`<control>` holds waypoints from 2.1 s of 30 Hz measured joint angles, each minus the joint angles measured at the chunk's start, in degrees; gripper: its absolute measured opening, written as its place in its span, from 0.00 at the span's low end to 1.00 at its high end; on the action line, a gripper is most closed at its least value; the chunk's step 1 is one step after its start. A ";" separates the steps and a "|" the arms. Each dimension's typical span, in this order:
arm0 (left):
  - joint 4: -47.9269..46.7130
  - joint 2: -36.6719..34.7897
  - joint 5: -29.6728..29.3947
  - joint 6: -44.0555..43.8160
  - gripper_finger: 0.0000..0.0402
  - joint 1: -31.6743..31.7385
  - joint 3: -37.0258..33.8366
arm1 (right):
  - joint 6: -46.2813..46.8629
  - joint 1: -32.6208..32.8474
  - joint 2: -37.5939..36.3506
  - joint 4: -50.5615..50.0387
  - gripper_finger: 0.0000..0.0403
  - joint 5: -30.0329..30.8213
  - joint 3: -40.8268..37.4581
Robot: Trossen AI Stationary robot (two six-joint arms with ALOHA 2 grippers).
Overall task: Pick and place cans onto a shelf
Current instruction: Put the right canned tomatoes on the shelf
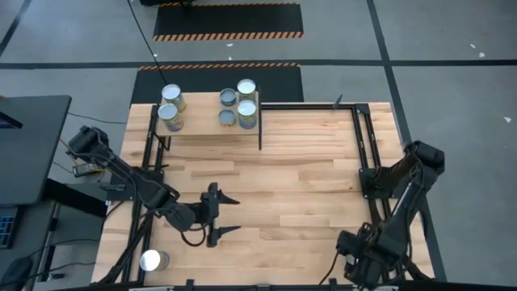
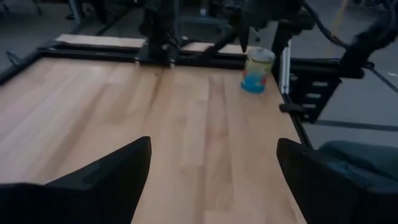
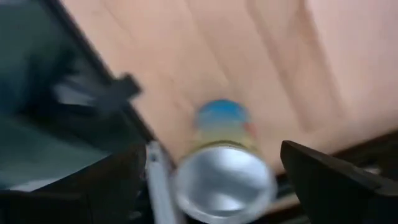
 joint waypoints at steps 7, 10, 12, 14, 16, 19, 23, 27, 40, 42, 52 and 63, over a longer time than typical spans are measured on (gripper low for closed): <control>-0.24 0.86 0.07 -0.39 0.88 -0.60 0.00 | 7.08 2.03 -2.88 6.89 0.95 -4.77 -7.86; -0.30 0.86 0.09 -0.41 0.88 -0.70 0.00 | 7.59 2.50 -2.75 8.81 0.95 -5.00 -8.14; -0.30 0.86 0.07 -0.41 0.88 -1.01 0.00 | 7.59 2.59 -2.62 9.39 0.95 -5.13 -8.07; -0.31 0.86 0.05 -0.41 0.88 -1.25 0.00 | 7.78 2.81 -2.53 9.59 0.94 -4.92 -7.72; -0.30 0.86 0.05 -0.46 0.88 -1.26 0.00 | 7.24 3.38 -2.05 10.46 0.94 -5.52 -7.59; -0.32 0.86 0.05 -1.76 0.88 -1.26 0.00 | 6.10 4.58 -0.48 10.18 0.94 -9.40 -7.64; -0.33 0.86 0.00 -1.88 0.88 -1.56 0.00 | 6.37 6.06 1.25 11.09 0.94 -10.49 -7.64; -0.31 0.86 0.04 -1.89 0.88 -1.63 0.00 | 7.42 6.58 2.08 9.49 0.93 -10.43 -7.64; -11.23 -0.14 -1.09 -5.21 0.88 -0.96 0.02 | -5.68 -1.35 2.12 5.68 0.79 -9.06 -7.08; -12.99 -0.08 3.63 -6.61 0.88 0.04 0.00 | -11.67 -5.14 2.15 3.24 0.79 -6.62 -5.90; -22.62 -0.80 2.58 -8.92 0.88 1.24 0.07 | -47.71 -27.06 9.27 -10.23 0.80 4.15 10.58; -46.56 -4.98 1.31 -21.52 0.88 -2.84 1.27 | -78.15 -41.89 25.03 -10.56 0.80 8.24 32.70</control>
